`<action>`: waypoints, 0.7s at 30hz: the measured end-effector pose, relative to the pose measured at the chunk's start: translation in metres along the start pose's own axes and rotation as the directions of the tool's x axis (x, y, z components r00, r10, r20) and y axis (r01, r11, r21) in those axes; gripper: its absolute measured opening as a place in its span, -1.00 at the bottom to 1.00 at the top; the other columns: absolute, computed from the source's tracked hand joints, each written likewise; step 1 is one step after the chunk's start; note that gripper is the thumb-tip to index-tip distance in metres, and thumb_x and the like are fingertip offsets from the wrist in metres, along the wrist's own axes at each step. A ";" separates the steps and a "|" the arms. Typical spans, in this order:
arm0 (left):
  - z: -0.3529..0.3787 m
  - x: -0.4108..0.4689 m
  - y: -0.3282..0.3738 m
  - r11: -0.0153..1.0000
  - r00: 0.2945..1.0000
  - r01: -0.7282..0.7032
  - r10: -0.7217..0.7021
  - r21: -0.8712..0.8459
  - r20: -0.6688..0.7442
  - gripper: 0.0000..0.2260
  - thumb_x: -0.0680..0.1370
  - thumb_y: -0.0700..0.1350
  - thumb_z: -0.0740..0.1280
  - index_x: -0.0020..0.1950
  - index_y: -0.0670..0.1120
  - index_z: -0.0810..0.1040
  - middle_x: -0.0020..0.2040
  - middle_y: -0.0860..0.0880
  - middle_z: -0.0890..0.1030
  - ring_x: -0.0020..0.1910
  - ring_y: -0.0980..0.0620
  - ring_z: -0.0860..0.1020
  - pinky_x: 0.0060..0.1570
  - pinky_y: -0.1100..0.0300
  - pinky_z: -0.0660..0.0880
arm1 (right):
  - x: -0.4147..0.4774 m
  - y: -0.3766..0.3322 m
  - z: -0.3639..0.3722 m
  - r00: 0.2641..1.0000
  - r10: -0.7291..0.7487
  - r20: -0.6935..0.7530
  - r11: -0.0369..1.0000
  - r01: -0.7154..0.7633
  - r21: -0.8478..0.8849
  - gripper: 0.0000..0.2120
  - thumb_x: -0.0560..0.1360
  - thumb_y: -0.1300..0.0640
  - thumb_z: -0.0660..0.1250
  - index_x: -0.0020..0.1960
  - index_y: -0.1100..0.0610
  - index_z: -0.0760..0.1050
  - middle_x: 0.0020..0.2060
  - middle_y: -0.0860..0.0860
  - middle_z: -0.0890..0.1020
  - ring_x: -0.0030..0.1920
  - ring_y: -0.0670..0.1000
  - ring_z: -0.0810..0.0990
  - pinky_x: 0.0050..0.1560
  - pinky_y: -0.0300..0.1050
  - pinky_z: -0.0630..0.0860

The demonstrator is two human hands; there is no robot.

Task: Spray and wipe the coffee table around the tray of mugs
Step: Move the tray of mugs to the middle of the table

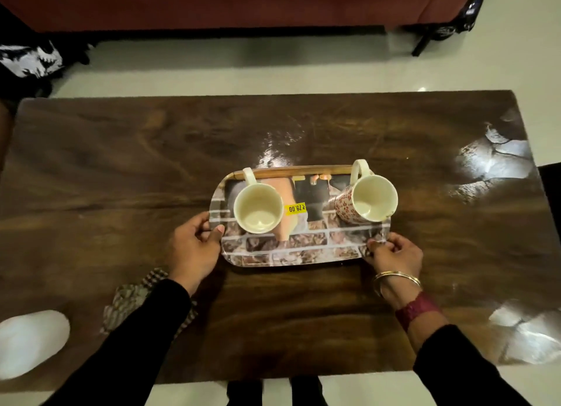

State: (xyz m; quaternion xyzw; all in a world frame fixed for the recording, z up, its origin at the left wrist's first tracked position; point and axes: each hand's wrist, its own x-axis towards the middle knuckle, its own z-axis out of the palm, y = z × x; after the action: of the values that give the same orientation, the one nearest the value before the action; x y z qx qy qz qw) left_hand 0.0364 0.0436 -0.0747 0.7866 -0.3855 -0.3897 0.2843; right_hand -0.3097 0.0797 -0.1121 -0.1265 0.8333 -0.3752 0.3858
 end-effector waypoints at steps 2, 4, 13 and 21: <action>0.017 -0.004 0.001 1.000 1.000 0.008 -0.008 0.005 0.013 -0.71 0.56 -0.20 0.46 0.28 -0.11 0.61 -0.18 0.03 0.55 -0.24 0.11 0.51 -0.12 0.29 0.50 | 0.012 0.007 -0.014 1.000 0.009 -0.011 1.000 -0.009 0.016 -0.83 0.41 0.34 0.52 -0.22 0.10 0.64 -0.36 0.04 0.51 -0.26 0.06 0.54 0.00 0.39 0.68; 0.032 -0.008 0.001 1.000 1.000 0.008 -0.009 0.007 0.024 -0.70 0.57 -0.21 0.45 0.30 -0.13 0.59 -0.17 0.02 0.55 -0.24 0.11 0.50 -0.13 0.31 0.49 | 0.024 0.016 -0.023 1.000 -0.012 -0.018 1.000 0.012 -0.013 -0.85 0.38 0.26 0.55 -0.23 0.05 0.64 -0.38 0.00 0.51 -0.27 0.04 0.54 0.00 0.37 0.69; 0.050 -0.010 -0.002 1.000 0.999 0.026 -0.025 0.011 -0.024 -0.69 0.58 -0.25 0.43 0.32 -0.11 0.59 -0.22 0.09 0.52 -0.26 0.15 0.48 -0.13 0.33 0.46 | 0.031 0.027 -0.028 0.998 -0.056 0.004 0.997 0.056 -0.045 -0.85 0.29 0.06 0.57 -0.17 -0.06 0.66 -0.48 -0.16 0.51 -0.31 0.01 0.60 -0.02 0.29 0.71; 0.047 -0.007 -0.015 0.997 0.995 0.076 -0.075 0.011 -0.068 -0.66 0.57 -0.21 0.45 0.34 -0.07 0.59 -0.20 0.07 0.56 -0.24 0.12 0.51 0.04 0.16 0.53 | 0.026 0.028 -0.022 0.995 -0.095 0.012 0.991 0.095 -0.093 -0.85 0.31 0.06 0.58 -0.17 -0.03 0.66 -0.45 -0.16 0.57 -0.31 -0.03 0.62 0.01 0.25 0.71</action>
State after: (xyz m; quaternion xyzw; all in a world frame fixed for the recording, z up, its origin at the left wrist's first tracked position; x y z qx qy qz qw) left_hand 0.0001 0.0505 -0.1082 0.8152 -0.3484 -0.3706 0.2769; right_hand -0.3412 0.0980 -0.1374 -0.1854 0.8416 -0.3532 0.3641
